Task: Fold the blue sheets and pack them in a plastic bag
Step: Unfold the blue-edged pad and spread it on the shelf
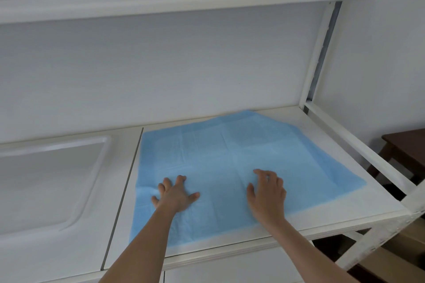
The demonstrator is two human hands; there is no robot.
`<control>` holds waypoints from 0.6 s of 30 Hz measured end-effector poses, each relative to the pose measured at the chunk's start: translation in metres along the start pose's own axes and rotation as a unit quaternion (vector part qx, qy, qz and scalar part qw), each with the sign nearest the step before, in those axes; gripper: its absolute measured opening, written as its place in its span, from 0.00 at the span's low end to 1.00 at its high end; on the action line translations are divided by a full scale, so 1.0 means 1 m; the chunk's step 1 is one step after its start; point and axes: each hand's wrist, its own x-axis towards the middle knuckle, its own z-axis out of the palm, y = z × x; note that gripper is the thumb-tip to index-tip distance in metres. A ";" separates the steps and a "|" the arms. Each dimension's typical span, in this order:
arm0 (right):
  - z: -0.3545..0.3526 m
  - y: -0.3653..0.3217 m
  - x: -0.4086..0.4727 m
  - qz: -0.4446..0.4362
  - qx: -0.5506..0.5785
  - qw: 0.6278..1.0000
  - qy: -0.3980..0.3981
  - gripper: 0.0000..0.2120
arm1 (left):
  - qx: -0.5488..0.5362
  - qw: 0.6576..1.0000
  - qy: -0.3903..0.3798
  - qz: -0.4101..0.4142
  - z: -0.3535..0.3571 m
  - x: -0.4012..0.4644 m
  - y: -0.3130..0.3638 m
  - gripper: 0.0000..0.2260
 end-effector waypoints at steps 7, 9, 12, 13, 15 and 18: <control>0.015 -0.002 -0.014 0.007 -0.094 0.990 -0.108 0.34 | 0.065 0.998 -0.018 -0.007 -0.004 -0.005 -0.002 0.34; 0.011 -0.001 -0.012 0.002 -0.093 0.988 -0.127 0.38 | 0.082 0.996 -0.024 -0.005 -0.007 -0.007 -0.002 0.35; 0.002 -0.001 -0.009 -0.015 -0.097 0.982 -0.162 0.42 | 0.099 0.994 -0.041 -0.010 -0.017 -0.009 -0.001 0.34; 0.000 0.000 -0.008 -0.018 -0.097 0.980 -0.175 0.39 | 0.095 0.994 -0.056 -0.016 -0.021 -0.007 -0.001 0.34; -0.003 0.003 -0.005 -0.026 -0.093 0.974 -0.204 0.33 | 0.072 0.993 -0.084 -0.031 -0.030 -0.003 -0.002 0.34; -0.010 0.003 0.000 -0.041 -0.095 0.964 -0.244 0.31 | -0.005 0.999 -0.024 -0.034 -0.031 0.004 -0.005 0.25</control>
